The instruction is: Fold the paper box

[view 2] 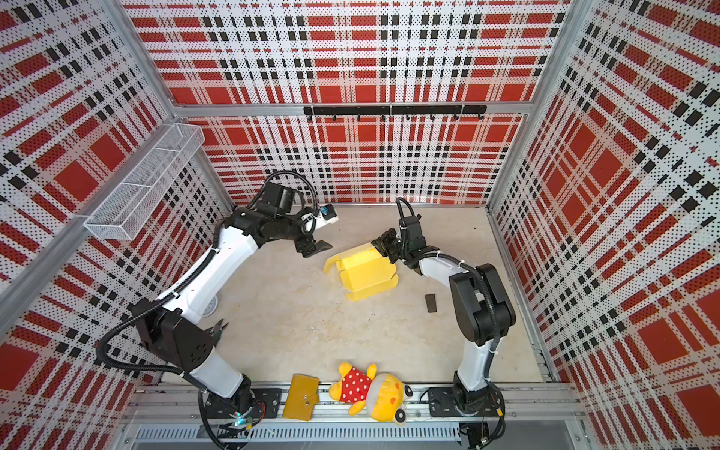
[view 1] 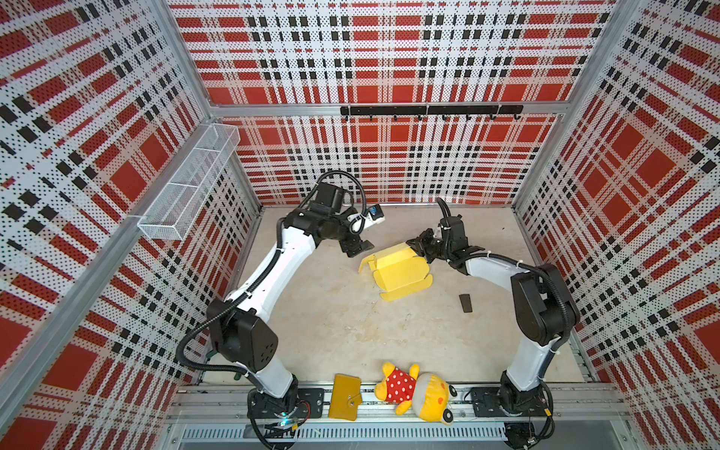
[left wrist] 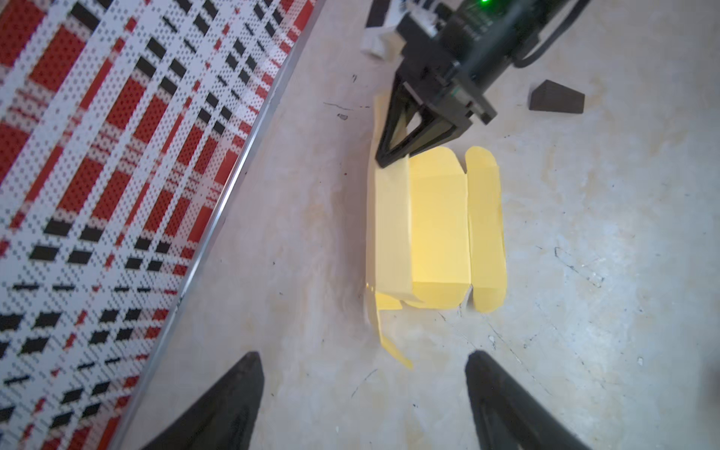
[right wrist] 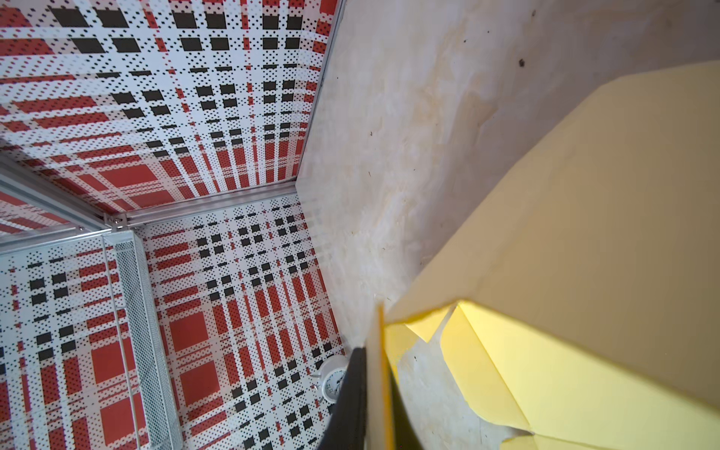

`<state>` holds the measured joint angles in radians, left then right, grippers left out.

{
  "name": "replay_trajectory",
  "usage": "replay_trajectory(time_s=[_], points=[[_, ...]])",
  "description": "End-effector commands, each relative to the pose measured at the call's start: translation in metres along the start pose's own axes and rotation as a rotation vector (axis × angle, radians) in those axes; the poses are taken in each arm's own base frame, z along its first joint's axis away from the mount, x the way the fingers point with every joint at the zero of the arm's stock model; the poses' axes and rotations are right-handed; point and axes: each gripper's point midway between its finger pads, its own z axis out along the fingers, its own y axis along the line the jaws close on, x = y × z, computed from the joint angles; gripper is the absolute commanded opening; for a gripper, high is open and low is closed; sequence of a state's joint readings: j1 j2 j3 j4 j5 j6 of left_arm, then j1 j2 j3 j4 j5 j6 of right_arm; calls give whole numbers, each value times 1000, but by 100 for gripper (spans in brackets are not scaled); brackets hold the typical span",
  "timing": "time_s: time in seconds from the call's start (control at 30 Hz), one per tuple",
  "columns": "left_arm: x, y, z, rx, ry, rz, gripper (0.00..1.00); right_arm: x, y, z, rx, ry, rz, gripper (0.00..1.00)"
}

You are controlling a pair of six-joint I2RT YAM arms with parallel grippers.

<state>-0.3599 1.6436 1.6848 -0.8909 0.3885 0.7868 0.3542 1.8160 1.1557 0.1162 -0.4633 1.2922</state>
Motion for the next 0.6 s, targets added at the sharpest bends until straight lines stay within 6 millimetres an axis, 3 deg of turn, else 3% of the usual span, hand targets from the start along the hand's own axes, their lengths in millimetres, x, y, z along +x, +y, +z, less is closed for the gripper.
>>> replay_trajectory(time_s=[0.0,0.1,0.2,0.37,0.57], points=[[16,-25,4,110,23,-141,85,13,13,-25,-16,49,-67,7],[9,-35,8,157,-7,-213,85,20,15,-40,6,69,-98,7],[0,-35,19,207,-59,-393,84,20,17,-51,20,70,-113,7],[7,-34,58,297,-36,-705,84,19,14,-40,-1,95,-117,6],[26,-39,101,381,37,-860,84,15,6,-25,-37,102,-173,5]])
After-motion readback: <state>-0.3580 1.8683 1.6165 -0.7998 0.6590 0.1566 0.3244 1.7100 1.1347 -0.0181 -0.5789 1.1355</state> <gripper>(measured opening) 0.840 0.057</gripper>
